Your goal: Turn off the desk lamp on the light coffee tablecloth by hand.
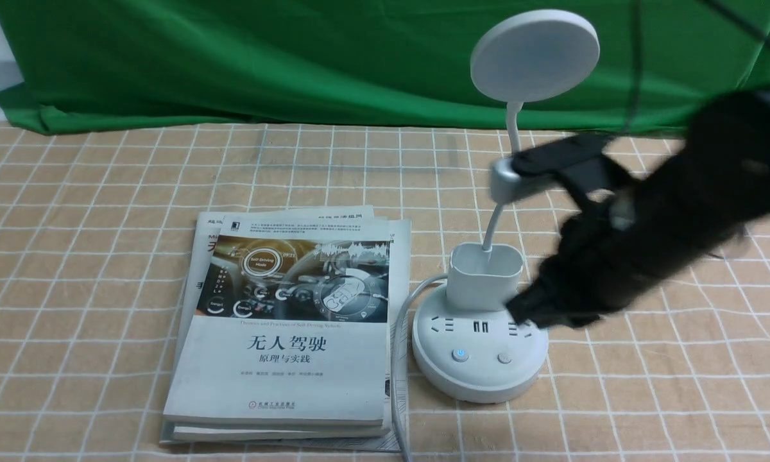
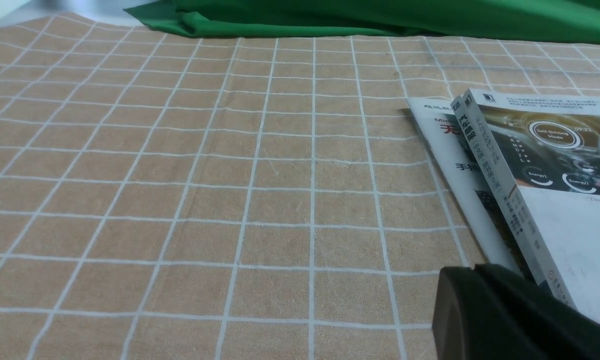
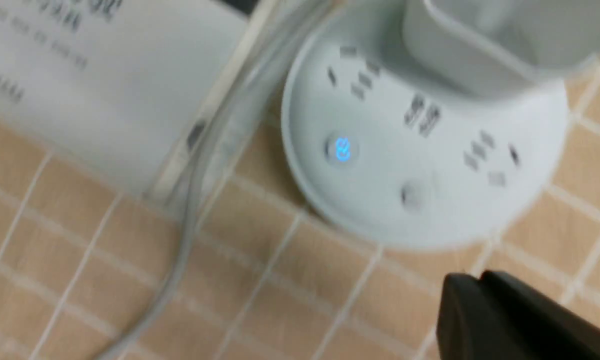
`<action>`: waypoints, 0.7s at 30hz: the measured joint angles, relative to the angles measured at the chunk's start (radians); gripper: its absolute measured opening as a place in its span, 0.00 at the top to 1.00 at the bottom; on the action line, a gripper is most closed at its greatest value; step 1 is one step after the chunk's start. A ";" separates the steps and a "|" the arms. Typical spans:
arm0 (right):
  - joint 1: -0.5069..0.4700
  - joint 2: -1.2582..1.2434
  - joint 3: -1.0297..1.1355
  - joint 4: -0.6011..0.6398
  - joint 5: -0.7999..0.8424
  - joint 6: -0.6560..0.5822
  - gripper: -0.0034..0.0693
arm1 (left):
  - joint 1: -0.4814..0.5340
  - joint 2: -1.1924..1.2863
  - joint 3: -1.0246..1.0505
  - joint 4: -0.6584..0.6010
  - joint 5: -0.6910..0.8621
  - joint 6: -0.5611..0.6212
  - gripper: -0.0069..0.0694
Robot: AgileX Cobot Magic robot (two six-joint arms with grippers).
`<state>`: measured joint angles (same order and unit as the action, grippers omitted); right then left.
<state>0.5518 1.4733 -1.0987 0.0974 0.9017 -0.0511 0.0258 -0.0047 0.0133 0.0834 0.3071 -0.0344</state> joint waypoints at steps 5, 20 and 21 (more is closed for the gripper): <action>0.000 -0.218 0.165 -0.001 -0.040 0.039 0.90 | 0.000 0.000 0.000 0.000 0.000 0.000 0.90; 0.000 -0.693 0.423 0.002 -0.098 0.098 0.87 | 0.000 0.000 0.000 0.000 0.000 0.001 0.90; 0.000 -0.711 0.424 0.002 -0.101 0.099 0.86 | 0.000 0.000 0.000 0.000 0.000 0.001 0.90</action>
<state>0.5518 0.7627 -0.6749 0.0994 0.8003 0.0482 0.0258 -0.0047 0.0133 0.0834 0.3071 -0.0335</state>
